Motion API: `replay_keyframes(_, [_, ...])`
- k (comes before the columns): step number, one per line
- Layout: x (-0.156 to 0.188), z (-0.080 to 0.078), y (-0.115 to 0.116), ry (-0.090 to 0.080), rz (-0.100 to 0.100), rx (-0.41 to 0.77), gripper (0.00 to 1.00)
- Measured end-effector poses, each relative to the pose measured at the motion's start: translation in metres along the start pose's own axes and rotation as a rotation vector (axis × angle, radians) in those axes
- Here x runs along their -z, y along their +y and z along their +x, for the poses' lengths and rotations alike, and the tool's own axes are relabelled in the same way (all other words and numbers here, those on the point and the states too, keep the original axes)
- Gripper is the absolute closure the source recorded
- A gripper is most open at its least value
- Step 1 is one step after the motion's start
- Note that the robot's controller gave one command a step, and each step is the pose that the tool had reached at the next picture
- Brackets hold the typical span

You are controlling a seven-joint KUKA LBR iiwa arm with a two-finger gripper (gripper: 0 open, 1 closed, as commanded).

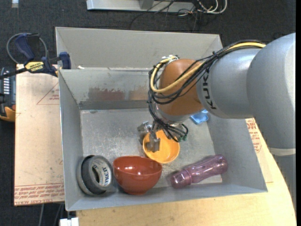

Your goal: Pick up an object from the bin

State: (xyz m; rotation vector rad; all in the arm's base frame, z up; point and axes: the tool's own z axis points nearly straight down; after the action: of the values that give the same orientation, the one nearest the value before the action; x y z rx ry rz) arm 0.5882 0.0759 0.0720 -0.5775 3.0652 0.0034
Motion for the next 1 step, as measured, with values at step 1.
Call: replay_keyframes(1, [0.0, 0.0, 0.0, 0.0, 0.0, -0.001, 1.0])
